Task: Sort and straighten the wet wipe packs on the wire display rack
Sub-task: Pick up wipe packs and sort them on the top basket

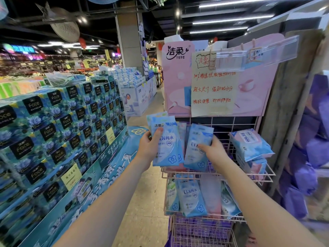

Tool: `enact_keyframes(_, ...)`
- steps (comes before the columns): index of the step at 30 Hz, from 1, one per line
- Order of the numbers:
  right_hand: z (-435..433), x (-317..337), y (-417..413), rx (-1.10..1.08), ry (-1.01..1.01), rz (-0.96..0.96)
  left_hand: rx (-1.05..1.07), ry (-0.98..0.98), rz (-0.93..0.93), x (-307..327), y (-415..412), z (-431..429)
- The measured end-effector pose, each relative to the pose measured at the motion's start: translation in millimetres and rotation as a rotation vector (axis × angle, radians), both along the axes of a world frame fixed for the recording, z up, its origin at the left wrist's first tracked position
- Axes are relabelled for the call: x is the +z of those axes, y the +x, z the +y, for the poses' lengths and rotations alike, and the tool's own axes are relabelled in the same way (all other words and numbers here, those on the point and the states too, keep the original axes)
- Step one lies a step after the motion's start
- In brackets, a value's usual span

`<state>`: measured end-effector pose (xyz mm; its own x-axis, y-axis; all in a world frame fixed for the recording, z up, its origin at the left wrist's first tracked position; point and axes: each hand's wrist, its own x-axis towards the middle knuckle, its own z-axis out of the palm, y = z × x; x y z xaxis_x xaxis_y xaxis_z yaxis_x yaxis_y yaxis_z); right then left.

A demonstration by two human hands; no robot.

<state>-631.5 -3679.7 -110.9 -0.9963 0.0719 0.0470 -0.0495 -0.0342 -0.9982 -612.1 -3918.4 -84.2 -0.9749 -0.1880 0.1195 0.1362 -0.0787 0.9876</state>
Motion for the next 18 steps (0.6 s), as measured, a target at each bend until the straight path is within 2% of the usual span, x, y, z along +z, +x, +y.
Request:
enact_keyframes(3, 3, -4, -4, 0.190, 0.197, -0.100, -0.005, 0.010, 0.001, 0, 1, -2)
enact_keyframes(8, 12, 5, 0, 0.179, 0.370, -0.103, -0.026, 0.020, 0.021, -2, 1, 0)
enact_keyframes(10, 10, 8, 7, 0.082, 0.568, -0.083, -0.035, 0.021, 0.016, -1, 1, 5)
enact_keyframes(12, 3, 15, 16, -0.178, 0.778, 0.026, -0.041, 0.012, 0.002, -1, 1, 10)
enact_keyframes(13, -2, 22, 22, -0.271, 0.757, 0.114, -0.045, 0.005, 0.001, -1, 1, 14)
enact_keyframes(14, -7, 30, 28, -0.274, 0.639, 0.178, -0.052, 0.010, 0.007, -1, 0, 17)
enact_keyframes(16, -18, 47, 43, -0.042, 0.363, 0.142, -0.071, 0.056, 0.018, 0, 0, 24)
enact_keyframes(18, -28, 55, 54, 0.127, 0.410, 0.115, -0.100, 0.099, 0.006, 1, 0, 31)
